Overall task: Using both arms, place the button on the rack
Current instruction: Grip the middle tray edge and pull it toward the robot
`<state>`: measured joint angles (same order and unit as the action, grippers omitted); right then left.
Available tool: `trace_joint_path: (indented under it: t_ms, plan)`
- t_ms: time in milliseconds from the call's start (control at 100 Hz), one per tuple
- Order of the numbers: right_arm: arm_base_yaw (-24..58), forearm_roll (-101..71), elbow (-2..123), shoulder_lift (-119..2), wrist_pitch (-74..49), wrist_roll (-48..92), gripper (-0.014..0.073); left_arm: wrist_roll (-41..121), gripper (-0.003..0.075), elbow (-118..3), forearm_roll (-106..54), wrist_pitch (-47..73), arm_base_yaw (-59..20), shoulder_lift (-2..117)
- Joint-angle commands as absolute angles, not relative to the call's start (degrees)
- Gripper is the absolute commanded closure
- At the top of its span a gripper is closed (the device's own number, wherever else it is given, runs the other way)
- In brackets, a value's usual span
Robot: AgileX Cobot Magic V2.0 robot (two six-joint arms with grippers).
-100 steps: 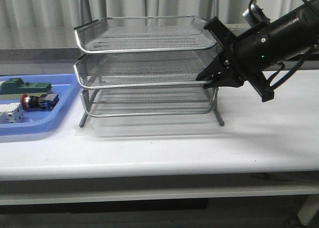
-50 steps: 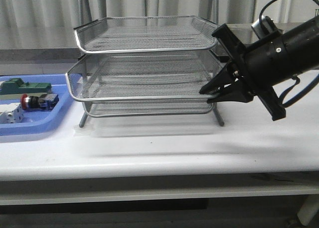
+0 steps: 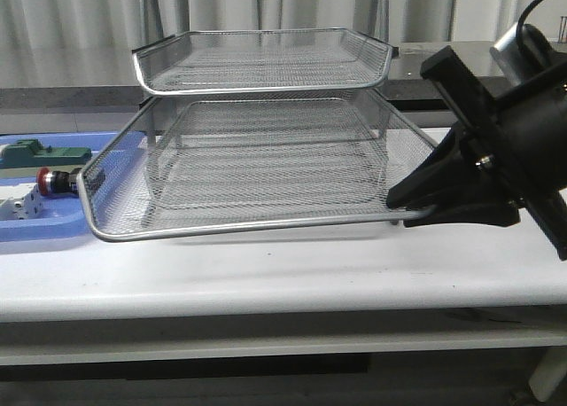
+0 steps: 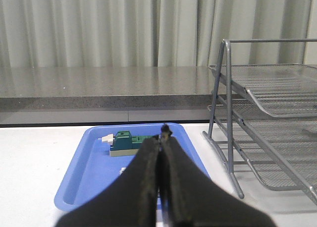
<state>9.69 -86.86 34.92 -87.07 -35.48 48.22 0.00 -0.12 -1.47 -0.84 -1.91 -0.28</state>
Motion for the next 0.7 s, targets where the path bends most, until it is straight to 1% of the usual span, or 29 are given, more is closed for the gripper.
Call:
trace_joint_path:
  t_ms: [0, 170, 240, 290, 340, 480, 530, 600, 690]
  plan:
    - [9.8, -85.5, 35.0, -83.4, -36.5, 50.6, 0.0640, -0.4, 0.0741, 3.0, -2.0, -5.1, -1.8, -2.1]
    - [9.8, -85.5, 35.0, -82.6, -36.8, 51.0, 0.0636, -0.4, 0.0741, 3.0, -2.0, -5.1, -1.8, -2.1]
    - [9.8, -85.5, 35.0, -82.6, -37.4, 51.1, 0.0594, -0.4, 0.0741, 3.0, -2.0, -5.1, -1.8, -2.1]
    - [9.8, -85.5, 35.0, -82.6, -37.6, 51.2, 0.0533, -0.4, 0.0741, 3.0, -2.0, -5.1, -1.8, -2.1]
    - [9.8, -85.5, 35.0, -82.6, -37.9, 51.4, 0.0449, -0.4, 0.0741, 3.0, -2.0, -5.1, -1.8, -2.1]
    - [9.8, -85.5, 35.0, -82.6, -38.3, 51.6, 0.0146, -0.4, 0.0741, 3.0, -2.0, -5.1, -1.8, -2.1]
    - [9.8, -85.5, 35.0, -82.6, -38.3, 52.2, 0.0071, -0.4, 0.0741, 3.0, -2.0, -5.1, -1.8, -2.1]
    - [9.8, -85.5, 35.0, -82.6, -38.3, 53.7, 0.0017, -0.4, 0.0741, 3.0, -2.0, -5.1, -1.8, -2.1]
    - [9.8, -85.5, 35.0, -82.4, -38.7, 54.0, 0.0011, -0.4, 0.0741, 3.0, -2.0, -5.1, -1.8, -2.1]
